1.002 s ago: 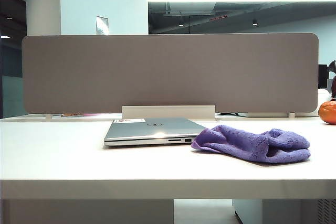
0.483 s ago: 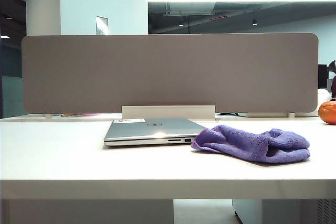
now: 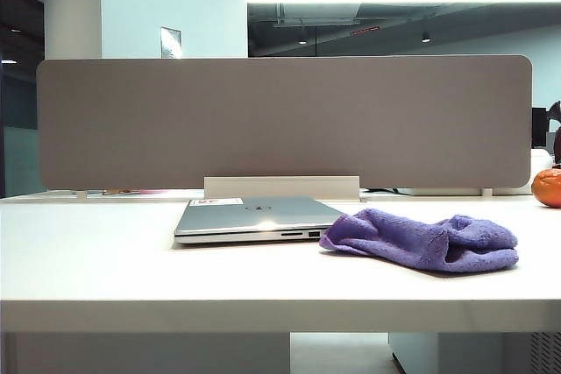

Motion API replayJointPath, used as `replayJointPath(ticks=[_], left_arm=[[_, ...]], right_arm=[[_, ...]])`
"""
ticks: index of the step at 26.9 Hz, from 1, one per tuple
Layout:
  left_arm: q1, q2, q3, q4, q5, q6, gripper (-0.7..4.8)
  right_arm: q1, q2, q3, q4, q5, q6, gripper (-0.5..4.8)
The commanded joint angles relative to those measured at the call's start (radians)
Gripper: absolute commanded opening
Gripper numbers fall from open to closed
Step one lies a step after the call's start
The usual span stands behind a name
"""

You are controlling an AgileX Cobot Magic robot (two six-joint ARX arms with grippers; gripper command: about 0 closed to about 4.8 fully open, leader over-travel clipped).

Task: Pick up the purple rag and put it over the laptop.

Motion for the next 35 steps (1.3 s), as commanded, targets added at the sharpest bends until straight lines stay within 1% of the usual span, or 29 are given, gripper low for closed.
replayJointPath(ticks=[1,5,8,11,12,16,17,18,20,23,26,35], left_arm=[[-0.069,0.095,0.054,0.028,-0.003,-0.002,-0.06],[-0.173,0.224,0.117,0.045,-0.07,-0.002,-0.06],[-0.257,0.323,0.152,0.099,-0.13,-0.001,-0.06],[-0.328,0.423,0.182,0.161,-0.164,-0.002,-0.06],[-0.375,0.492,0.206,0.195,-0.181,-0.001,-0.06],[-0.465,0.632,0.269,0.222,-0.23,-0.002,-0.06],[-0.505,0.708,0.312,0.229,-0.241,-0.002,-0.06],[-0.522,0.742,0.332,0.23,-0.241,-0.002,-0.06],[-0.59,0.886,0.421,0.235,-0.251,-0.002,-0.06],[-0.631,0.977,0.482,0.234,-0.284,-0.002,-0.06],[-0.672,1.064,0.548,0.234,-0.286,-0.002,-0.06],[-0.742,1.245,0.666,0.233,-0.295,-0.002,-0.06]], right_arm=[[0.001,0.0,-0.003,0.01,-0.002,0.001,0.22],[0.001,0.0,-0.003,0.01,-0.001,0.001,0.22],[0.001,-0.001,-0.003,0.01,0.001,0.001,0.22],[0.001,-0.001,-0.003,0.01,0.002,0.001,0.22],[0.001,-0.001,-0.003,0.01,0.002,0.001,0.22],[0.001,-0.001,-0.003,0.01,0.002,0.001,0.22],[0.001,-0.001,-0.003,0.009,0.002,0.001,0.22],[0.001,-0.001,-0.003,0.009,0.003,0.001,0.22],[0.001,-0.002,-0.003,0.009,0.004,0.0,0.22],[0.001,-0.002,-0.003,0.009,0.004,0.0,0.22],[0.0,-0.002,-0.003,0.009,0.003,0.0,0.22],[0.0,-0.002,-0.003,0.009,0.005,-0.001,0.22]])
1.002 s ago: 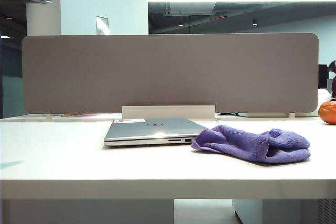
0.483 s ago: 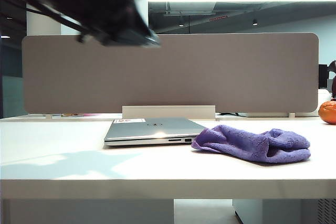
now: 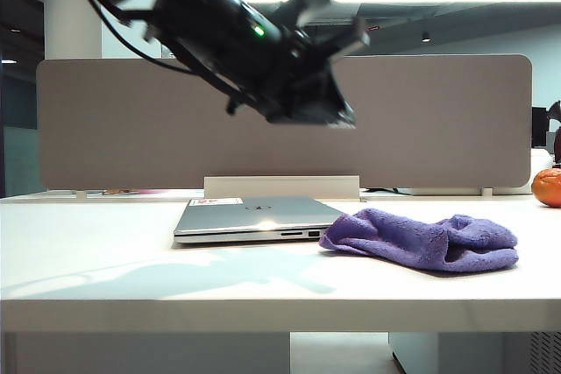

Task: Pick up the purple rag and put it over the laptop.

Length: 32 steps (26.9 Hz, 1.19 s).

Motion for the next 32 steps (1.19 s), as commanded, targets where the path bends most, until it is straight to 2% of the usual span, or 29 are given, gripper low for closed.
replayJointPath(ticks=[1,9,11,13,22,23,24,26,32], left_arm=[[-0.028,0.053,0.038,0.009,-0.011,0.0,-0.06],[-0.056,0.132,0.058,-0.011,-0.037,-0.015,0.05],[-0.074,0.158,0.058,-0.003,-0.083,-0.037,1.16],[-0.082,0.177,0.058,-0.002,-0.084,-0.038,1.71],[-0.125,0.212,0.058,0.048,-0.084,-0.038,1.96],[-0.126,0.214,0.058,0.058,-0.084,-0.038,2.13],[-0.128,0.219,0.058,0.076,-0.084,-0.039,2.91],[-0.132,0.225,0.058,0.091,-0.084,-0.057,3.81],[-0.148,0.284,0.105,0.106,-0.086,-0.063,3.83]], right_arm=[[0.0,-0.001,-0.003,0.01,0.002,-0.003,0.22],[0.001,-0.001,-0.003,0.01,0.0,-0.003,0.22],[0.001,-0.001,-0.003,0.01,0.0,-0.003,0.22],[0.001,-0.001,-0.003,0.01,-0.001,-0.003,0.22],[0.001,-0.001,-0.003,0.01,-0.002,-0.003,0.22],[0.001,-0.001,-0.003,0.01,-0.002,-0.003,0.22],[0.001,-0.001,-0.003,0.01,-0.002,-0.003,0.22],[0.001,-0.001,-0.003,0.01,-0.002,-0.003,0.22],[0.001,0.0,-0.003,0.01,-0.002,-0.003,0.22]])
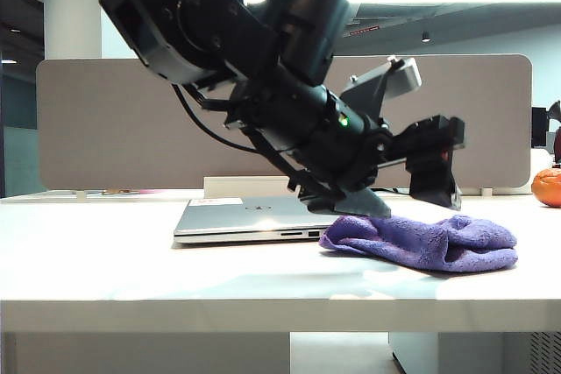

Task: Pick up the purple rag and put it over the laptop.

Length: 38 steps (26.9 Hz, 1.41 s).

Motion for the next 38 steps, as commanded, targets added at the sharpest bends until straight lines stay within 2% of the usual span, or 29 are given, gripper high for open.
replayJointPath(ticks=[1,11,14,16,17,19,23,25,27,31,38], left_arm=[[-0.013,0.038,0.051,0.008,-0.004,-0.003,3.83],[-0.019,0.1,0.088,-0.032,-0.051,-0.003,3.8],[-0.019,0.117,0.088,-0.033,-0.051,-0.003,3.48],[-0.019,0.119,0.088,-0.034,-0.052,-0.003,2.77],[-0.019,0.119,0.088,-0.03,-0.051,-0.003,1.95],[-0.019,0.119,0.088,-0.017,-0.048,-0.003,0.93],[-0.019,0.117,0.092,-0.005,-0.048,-0.003,0.0],[-0.018,0.105,0.093,0.013,-0.052,-0.001,-0.06],[-0.014,0.08,0.093,0.043,-0.053,0.036,-0.06],[0.0,0.011,0.105,0.057,-0.12,0.115,-0.06],[0.081,-0.056,0.13,0.057,-0.164,0.184,-0.06]], right_arm=[[0.001,0.0,-0.003,0.01,-0.002,-0.002,0.22],[0.001,0.0,-0.003,0.01,-0.002,-0.002,0.22],[0.001,0.0,-0.003,0.01,-0.002,-0.002,0.22],[0.001,-0.001,-0.003,0.01,-0.002,-0.002,0.22],[0.001,-0.001,-0.003,0.01,-0.002,-0.002,0.22],[0.001,-0.001,-0.003,0.01,-0.002,-0.002,0.22],[0.001,-0.001,-0.003,0.01,-0.002,-0.002,0.22],[0.001,-0.001,-0.003,0.01,-0.002,-0.002,0.22],[0.001,-0.001,-0.003,0.01,-0.002,-0.002,0.22],[0.001,-0.001,-0.003,0.01,-0.002,-0.002,0.22],[0.001,-0.001,-0.003,0.015,-0.055,-0.001,0.22]])
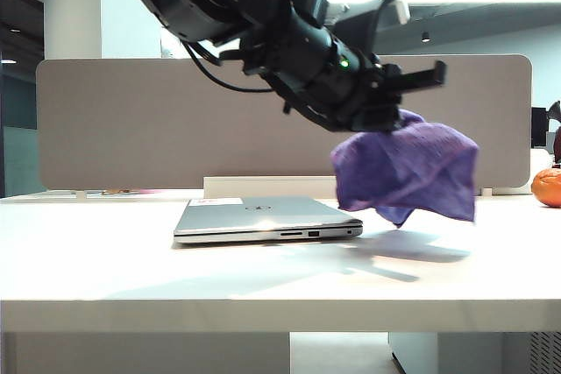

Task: Pick up the purple rag and put it over the laptop.

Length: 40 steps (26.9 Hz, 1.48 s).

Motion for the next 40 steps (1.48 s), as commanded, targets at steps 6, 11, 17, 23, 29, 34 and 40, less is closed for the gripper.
replayJointPath(ticks=[6,11,17,23,29,34,40], left_arm=[[0.132,-0.042,0.005,0.016,-0.026,0.02,-0.06],[0.226,-0.04,0.005,0.037,-0.026,0.02,-0.06],[0.331,-0.019,0.005,0.036,-0.025,0.02,-0.06],[0.366,0.007,0.004,-0.083,0.045,0.018,0.54],[0.365,0.008,0.004,-0.158,0.052,0.02,2.76],[0.365,0.004,0.004,-0.225,0.053,0.017,4.77],[0.365,-0.043,0.005,-0.246,0.054,0.016,4.79]], right_arm=[[0.001,-0.001,-0.003,0.047,-0.158,0.006,0.22],[0.001,-0.002,-0.003,0.063,-0.286,0.028,0.22],[0.001,-0.002,-0.003,0.063,-0.329,0.028,0.22],[0.001,-0.002,-0.003,0.063,-0.329,0.028,0.22],[0.0,-0.002,-0.003,0.063,-0.325,0.028,0.22],[0.0,-0.002,-0.003,0.063,-0.326,0.028,0.22],[0.0,-0.002,-0.003,0.06,-0.326,0.028,0.22]])
